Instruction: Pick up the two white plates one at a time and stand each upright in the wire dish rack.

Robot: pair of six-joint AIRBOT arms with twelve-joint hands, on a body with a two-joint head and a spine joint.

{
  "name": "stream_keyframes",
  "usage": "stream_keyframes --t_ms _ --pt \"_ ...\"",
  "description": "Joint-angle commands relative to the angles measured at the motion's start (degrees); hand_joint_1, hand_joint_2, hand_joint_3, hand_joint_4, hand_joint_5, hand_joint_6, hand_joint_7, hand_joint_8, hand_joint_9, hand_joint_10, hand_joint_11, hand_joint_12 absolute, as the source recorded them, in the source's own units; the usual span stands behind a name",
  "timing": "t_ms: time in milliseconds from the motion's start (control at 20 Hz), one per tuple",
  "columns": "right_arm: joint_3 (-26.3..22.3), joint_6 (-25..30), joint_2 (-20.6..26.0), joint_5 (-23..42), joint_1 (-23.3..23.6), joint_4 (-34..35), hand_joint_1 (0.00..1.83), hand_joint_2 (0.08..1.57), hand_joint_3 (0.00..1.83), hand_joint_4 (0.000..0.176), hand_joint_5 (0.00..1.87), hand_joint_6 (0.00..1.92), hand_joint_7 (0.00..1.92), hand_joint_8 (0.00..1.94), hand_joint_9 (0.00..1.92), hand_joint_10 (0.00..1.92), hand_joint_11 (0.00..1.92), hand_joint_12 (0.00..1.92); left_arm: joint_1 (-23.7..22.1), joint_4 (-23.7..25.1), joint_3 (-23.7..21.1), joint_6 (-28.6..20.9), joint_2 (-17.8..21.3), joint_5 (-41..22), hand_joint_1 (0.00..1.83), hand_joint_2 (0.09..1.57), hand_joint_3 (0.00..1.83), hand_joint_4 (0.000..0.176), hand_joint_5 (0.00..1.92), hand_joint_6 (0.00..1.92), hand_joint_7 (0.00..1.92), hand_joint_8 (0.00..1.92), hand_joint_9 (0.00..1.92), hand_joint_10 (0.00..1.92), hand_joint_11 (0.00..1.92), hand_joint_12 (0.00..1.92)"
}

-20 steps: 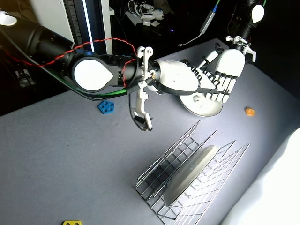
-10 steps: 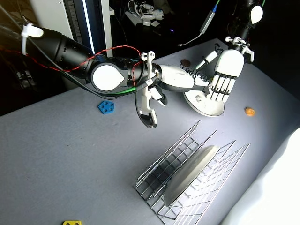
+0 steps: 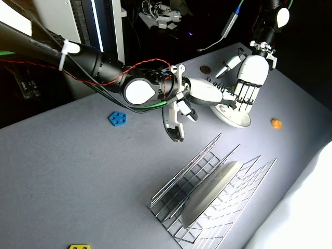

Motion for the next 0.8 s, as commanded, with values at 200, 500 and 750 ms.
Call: stream_keyframes --t_ms 200,500,750 --pt "0.6 -0.7 -1.5 5.3 0.7 5.5 1.38 1.05 0.00 0.000 0.00 0.00 0.00 0.00 0.00 0.00 0.00 0.47 1.0 2.7 0.0 -0.5 -1.2 0.4 0.00 1.10 0.00 0.000 0.00 0.00 0.00 0.00 0.00 0.00 0.00 0.00" --pt "2.3 -0.6 -4.1 5.4 1.1 12.0 1.44 1.11 0.01 0.000 0.00 0.00 0.00 0.00 0.00 0.00 0.00 0.56 1.0 2.7 0.1 -0.6 -1.3 0.4 0.00 1.09 0.00 0.000 0.00 0.00 0.00 0.00 0.00 0.00 0.00 0.00" --pt "5.8 -0.6 -7.1 6.4 1.3 15.3 1.44 1.12 0.00 0.000 0.03 0.01 0.00 0.00 0.03 0.01 0.00 0.76 1.0 2.7 0.2 -0.6 -1.4 0.4 0.00 1.09 0.00 0.000 0.00 0.00 0.00 0.00 0.00 0.00 0.00 0.00"
